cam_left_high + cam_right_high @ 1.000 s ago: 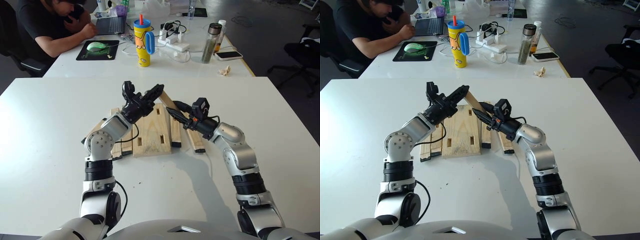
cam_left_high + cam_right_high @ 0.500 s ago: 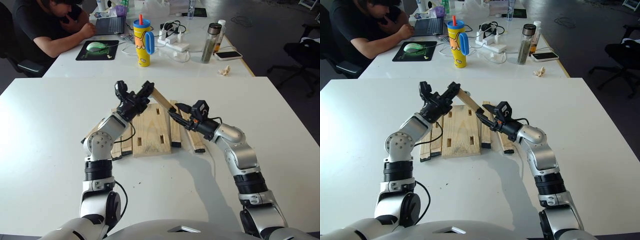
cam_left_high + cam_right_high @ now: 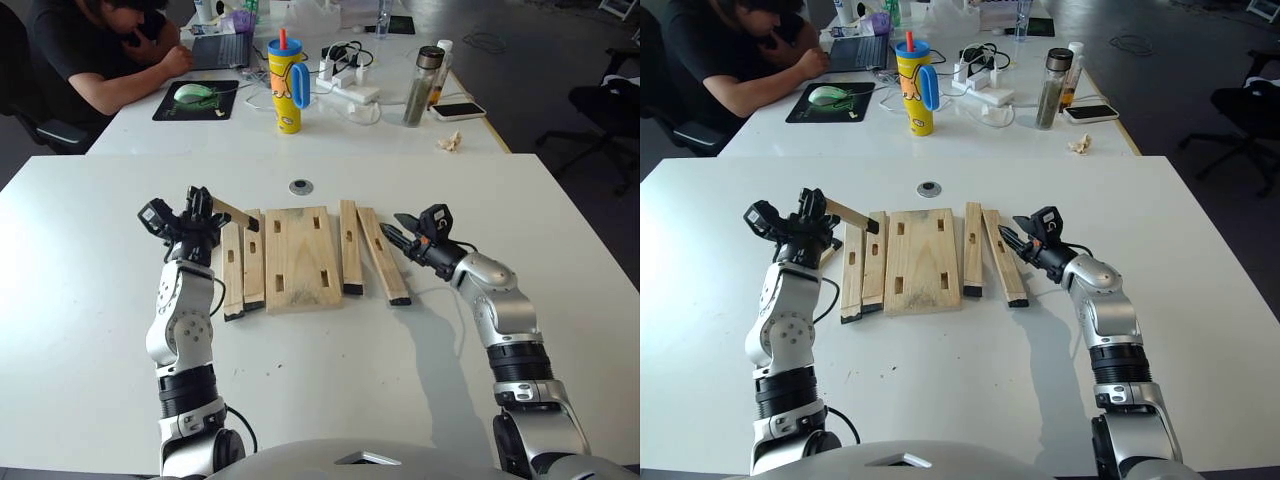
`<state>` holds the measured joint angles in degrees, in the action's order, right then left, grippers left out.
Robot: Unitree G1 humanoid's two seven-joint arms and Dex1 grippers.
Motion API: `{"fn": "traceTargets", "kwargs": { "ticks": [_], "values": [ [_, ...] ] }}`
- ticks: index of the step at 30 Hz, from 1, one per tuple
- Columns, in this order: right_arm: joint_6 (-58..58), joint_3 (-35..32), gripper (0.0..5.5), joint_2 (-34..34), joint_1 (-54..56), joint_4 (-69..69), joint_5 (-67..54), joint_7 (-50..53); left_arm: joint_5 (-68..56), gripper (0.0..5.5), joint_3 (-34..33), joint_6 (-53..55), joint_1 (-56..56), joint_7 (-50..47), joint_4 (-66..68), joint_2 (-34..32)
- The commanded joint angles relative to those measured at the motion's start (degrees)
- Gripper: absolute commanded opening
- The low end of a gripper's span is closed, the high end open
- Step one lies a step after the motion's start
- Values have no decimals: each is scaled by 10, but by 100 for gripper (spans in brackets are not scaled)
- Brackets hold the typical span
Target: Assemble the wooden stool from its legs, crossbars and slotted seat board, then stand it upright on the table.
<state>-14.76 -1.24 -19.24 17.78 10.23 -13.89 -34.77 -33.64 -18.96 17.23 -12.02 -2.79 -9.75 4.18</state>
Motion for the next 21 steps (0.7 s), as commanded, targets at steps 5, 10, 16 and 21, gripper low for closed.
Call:
{"fn": "traceTargets", "kwargs": {
  "ticks": [5,10,16,21],
  "values": [
    [-13,6,200,7,12,0,2,6,-18,44,-3,0,28,-20,42,28],
    [-16,10,200,9,11,-1,2,5,-11,44,10,-1,41,-26,49,31],
    [-22,13,200,13,11,-10,2,7,21,44,31,-7,49,-43,56,19],
    [-27,16,200,14,7,-20,3,12,94,44,64,9,55,-68,49,-22]
  ]
}}
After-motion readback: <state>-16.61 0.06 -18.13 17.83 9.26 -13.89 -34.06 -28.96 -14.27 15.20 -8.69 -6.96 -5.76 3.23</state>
